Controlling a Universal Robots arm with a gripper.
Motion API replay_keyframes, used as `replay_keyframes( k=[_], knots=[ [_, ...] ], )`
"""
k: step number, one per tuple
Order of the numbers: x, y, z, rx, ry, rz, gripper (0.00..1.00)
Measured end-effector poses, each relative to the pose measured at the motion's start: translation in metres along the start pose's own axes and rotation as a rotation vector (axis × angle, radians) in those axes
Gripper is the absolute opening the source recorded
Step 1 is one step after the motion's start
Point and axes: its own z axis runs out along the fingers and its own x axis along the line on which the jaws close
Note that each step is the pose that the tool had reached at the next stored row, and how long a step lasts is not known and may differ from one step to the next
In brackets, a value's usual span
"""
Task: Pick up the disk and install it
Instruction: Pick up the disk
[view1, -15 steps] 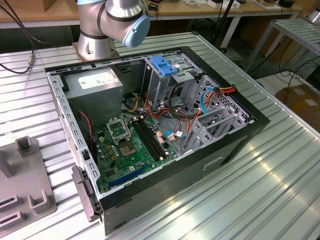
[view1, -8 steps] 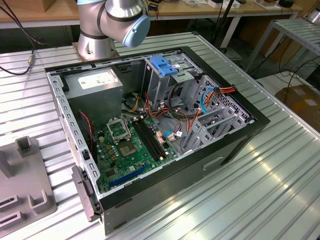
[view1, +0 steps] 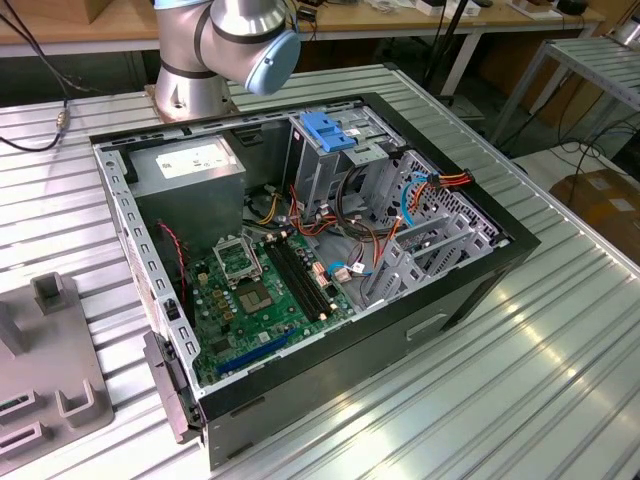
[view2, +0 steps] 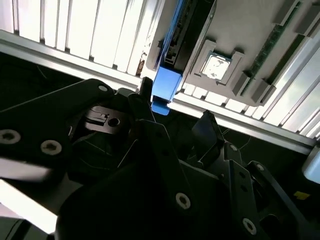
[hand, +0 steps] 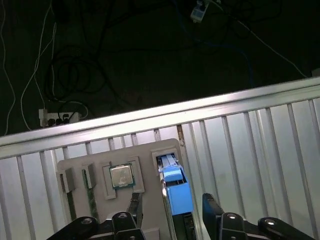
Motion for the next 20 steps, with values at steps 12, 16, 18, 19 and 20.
replay_keyframes(
  k=[12, 16, 18, 19, 20],
  knots=[
    [-0.0003, -0.0002, 0.0023, 0.0019, 0.0001, -0.013, 0.59],
    [-0.0011, 0.0000, 0.0041, 0.0021, 0.0005, -0.022, 0.59],
    [-0.0027, 0.0001, 0.0072, 0.0021, 0.0033, -0.042, 0.59],
    [-0.0032, 0.0001, 0.0089, 0.0022, 0.0043, -0.059, 0.59],
    [-0.0036, 0.0001, 0.0107, 0.0020, 0.0051, -0.078, 0.59]
  ],
)
